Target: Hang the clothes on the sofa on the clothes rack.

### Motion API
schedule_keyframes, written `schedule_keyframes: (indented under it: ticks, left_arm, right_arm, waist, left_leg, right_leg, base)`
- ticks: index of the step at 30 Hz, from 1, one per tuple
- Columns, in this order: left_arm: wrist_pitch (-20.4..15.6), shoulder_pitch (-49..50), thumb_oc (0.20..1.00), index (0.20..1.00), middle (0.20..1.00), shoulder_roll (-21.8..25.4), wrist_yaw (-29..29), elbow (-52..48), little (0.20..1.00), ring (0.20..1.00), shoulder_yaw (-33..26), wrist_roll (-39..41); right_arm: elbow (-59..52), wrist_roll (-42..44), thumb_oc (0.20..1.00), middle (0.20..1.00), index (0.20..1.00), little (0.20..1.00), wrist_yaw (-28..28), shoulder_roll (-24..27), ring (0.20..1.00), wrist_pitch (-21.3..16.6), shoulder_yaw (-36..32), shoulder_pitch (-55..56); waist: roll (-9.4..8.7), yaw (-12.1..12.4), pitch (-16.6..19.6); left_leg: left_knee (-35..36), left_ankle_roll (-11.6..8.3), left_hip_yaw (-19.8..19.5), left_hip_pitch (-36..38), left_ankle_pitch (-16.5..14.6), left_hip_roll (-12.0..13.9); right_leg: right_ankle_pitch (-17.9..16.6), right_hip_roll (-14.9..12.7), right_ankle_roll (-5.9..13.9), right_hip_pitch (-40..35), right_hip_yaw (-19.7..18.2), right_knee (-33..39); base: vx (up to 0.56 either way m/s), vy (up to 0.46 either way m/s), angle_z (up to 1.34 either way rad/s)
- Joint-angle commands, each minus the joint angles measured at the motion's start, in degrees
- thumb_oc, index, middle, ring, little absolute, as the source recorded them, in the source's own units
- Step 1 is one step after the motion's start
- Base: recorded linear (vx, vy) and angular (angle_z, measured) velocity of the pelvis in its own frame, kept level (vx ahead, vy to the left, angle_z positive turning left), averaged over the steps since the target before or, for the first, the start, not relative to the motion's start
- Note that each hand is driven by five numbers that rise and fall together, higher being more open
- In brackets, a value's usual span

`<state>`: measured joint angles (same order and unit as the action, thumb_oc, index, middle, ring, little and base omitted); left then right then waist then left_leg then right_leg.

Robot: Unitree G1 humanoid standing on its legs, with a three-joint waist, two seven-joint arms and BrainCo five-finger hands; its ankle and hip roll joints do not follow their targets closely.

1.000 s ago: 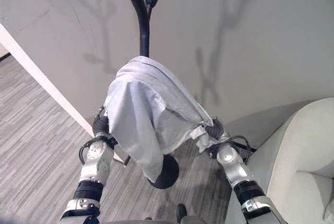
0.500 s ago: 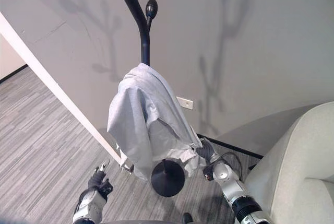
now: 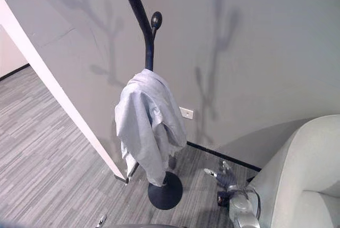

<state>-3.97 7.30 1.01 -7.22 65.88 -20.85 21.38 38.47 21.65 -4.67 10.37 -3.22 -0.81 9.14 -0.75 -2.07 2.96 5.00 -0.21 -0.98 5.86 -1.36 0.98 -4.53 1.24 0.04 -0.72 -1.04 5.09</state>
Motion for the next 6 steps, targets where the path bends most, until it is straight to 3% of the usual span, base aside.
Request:
schedule_keyframes:
  ticks: [1, 2, 5, 6]
  left_arm:
    - [-2.5, -3.17, 1.0, 1.0, 1.0, 0.93, 3.18, 0.43, 1.0, 1.0, 2.38, 0.0]
    - [-2.48, -4.04, 1.0, 1.0, 1.0, 1.12, 3.9, 4.08, 1.0, 1.0, 2.52, -0.95]
    - [-2.88, -5.36, 1.0, 1.0, 1.0, 1.67, 4.01, 5.72, 1.0, 1.0, 3.01, -1.87]
    - [-2.01, -6.08, 1.0, 1.0, 1.0, 1.58, 5.37, 10.42, 1.0, 1.0, 4.73, -3.81]
  right_arm:
    - [8.75, 8.67, 1.0, 1.0, 1.0, 1.0, -5.31, -1.19, 1.0, -1.63, -4.02, -5.69]
    - [20.68, 11.46, 1.0, 1.0, 1.0, 1.0, -3.3, -2.51, 1.0, 0.18, -9.42, -7.42]
    - [30.66, 10.21, 1.0, 1.0, 1.0, 1.0, -2.66, -2.45, 1.0, 1.6, -12.85, -8.82]
    - [42.56, 11.82, 1.0, 1.0, 1.0, 1.0, -1.7, -1.21, 1.0, 3.36, -18.72, -9.57]
  waist:
    - [-0.62, 1.0, 1.74]
    - [-0.45, 0.58, 2.44]
    - [-0.52, 0.5, 3.06]
    - [0.1, 0.08, 4.07]
  left_leg:
    - [0.0, -2.95, -0.67, -2.66, 5.15, 4.75]
    - [0.0, -2.85, -0.73, -2.18, 4.46, 4.86]
    - [0.0, -2.79, -0.96, -2.64, 5.0, 4.75]
    - [0.0, -2.74, -1.02, -2.46, 4.83, 4.9]
  right_leg:
    - [-3.2, -5.39, 2.93, 0.33, -2.87, -0.95]
    - [-2.75, -5.2, 2.89, -0.3, -2.94, -0.87]
    - [-3.19, -5.25, 2.9, 0.12, -3.04, -1.14]
    - [-3.21, -5.16, 2.97, -0.13, -3.16, -1.09]
  base:
    - [0.05, 0.001, -0.03]
    - [0.0, 0.0, 0.0]
    - [0.03, 0.002, 0.0]
    - [0.06, 0.011, -0.03]
